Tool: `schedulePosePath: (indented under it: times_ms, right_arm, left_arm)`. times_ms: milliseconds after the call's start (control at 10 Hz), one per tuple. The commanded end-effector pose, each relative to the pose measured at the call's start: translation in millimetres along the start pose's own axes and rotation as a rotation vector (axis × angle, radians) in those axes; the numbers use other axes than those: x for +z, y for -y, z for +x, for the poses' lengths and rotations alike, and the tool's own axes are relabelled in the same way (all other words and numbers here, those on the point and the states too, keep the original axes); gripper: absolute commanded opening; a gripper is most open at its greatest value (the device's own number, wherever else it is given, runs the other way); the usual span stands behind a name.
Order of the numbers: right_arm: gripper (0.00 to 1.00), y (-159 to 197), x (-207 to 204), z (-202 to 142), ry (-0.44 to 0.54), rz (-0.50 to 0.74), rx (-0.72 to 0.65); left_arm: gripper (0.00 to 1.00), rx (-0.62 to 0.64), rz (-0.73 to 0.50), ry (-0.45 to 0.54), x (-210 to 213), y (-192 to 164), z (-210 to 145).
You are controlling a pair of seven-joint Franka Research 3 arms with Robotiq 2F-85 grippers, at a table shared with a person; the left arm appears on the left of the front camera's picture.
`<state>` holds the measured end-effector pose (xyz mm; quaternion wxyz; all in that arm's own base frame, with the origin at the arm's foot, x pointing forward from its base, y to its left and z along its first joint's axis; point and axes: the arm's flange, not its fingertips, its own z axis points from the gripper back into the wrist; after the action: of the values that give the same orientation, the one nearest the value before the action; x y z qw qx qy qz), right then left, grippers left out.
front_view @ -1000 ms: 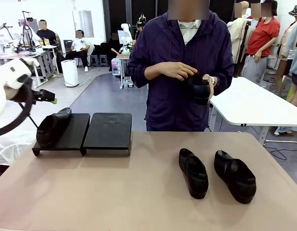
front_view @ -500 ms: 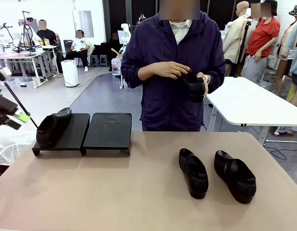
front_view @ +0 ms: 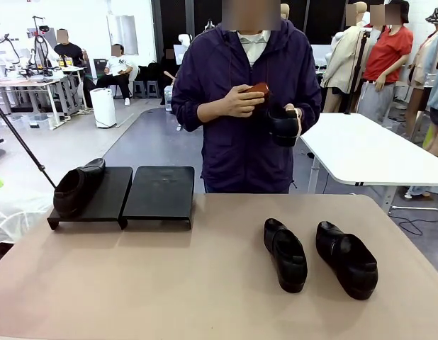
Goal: Organize the shoes by placing them on the stand.
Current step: Place the Shoe from the middle of the table onto the Shoes Stand, then pick up one Shoe and place it in the middle of the table.
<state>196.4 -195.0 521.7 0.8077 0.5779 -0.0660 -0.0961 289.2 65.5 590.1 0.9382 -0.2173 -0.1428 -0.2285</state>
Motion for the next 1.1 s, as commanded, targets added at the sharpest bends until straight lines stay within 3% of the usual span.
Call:
schedulePosePath:
  times_ms: [0,200,300,1000]
  right_arm:
    - [1.00,-1,3,-1,-0.004,0.006,0.026]
    - [1.00,-1,3,-1,-0.004,0.006,0.026]
    - [1.00,-1,3,-1,-0.004,0.006,0.026]
    - [1.00,-1,3,-1,-0.004,0.006,0.026]
  left_arm:
    - [1.00,-0.008,0.048,0.006,-18,26,-28]
    - [1.00,0.001,0.024,0.019,-31,21,-25]
    - [1.00,-0.020,0.043,0.006,-11,28,-26]
    - [1.00,-0.020,0.043,0.006,-11,28,-26]
